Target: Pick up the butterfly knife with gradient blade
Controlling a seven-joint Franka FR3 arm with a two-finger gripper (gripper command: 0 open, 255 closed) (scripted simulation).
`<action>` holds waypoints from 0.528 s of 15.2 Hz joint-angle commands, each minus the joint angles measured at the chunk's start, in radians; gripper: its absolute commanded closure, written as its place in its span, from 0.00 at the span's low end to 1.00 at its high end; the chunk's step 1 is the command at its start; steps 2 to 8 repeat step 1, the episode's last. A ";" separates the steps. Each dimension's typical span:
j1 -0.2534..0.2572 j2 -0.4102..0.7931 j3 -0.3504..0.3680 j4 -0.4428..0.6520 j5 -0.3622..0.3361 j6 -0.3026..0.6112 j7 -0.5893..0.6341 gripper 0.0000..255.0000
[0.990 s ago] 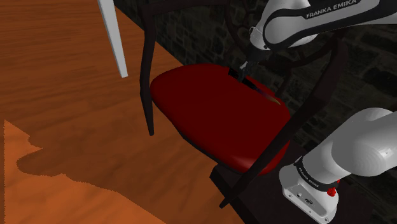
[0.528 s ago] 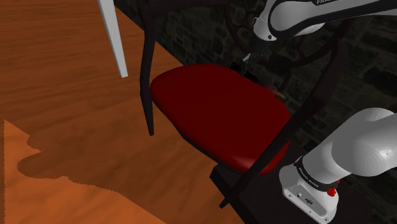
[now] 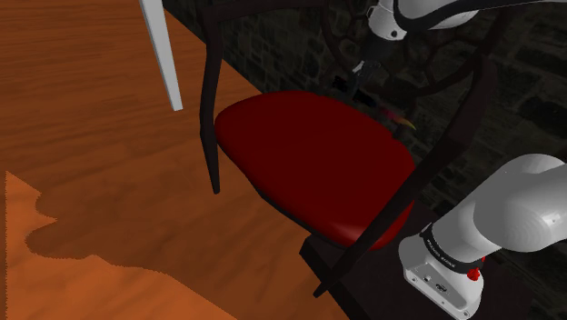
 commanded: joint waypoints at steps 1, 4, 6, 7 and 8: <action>0.000 -0.002 0.000 0.007 0.000 -0.009 0.001 1.00; 0.000 -0.002 0.000 0.007 0.000 -0.009 0.001 1.00; 0.000 -0.002 0.000 0.007 0.000 -0.009 0.001 1.00; 0.000 -0.002 0.000 0.007 0.000 -0.009 0.001 1.00; 0.000 -0.002 0.000 0.007 0.000 -0.009 0.001 1.00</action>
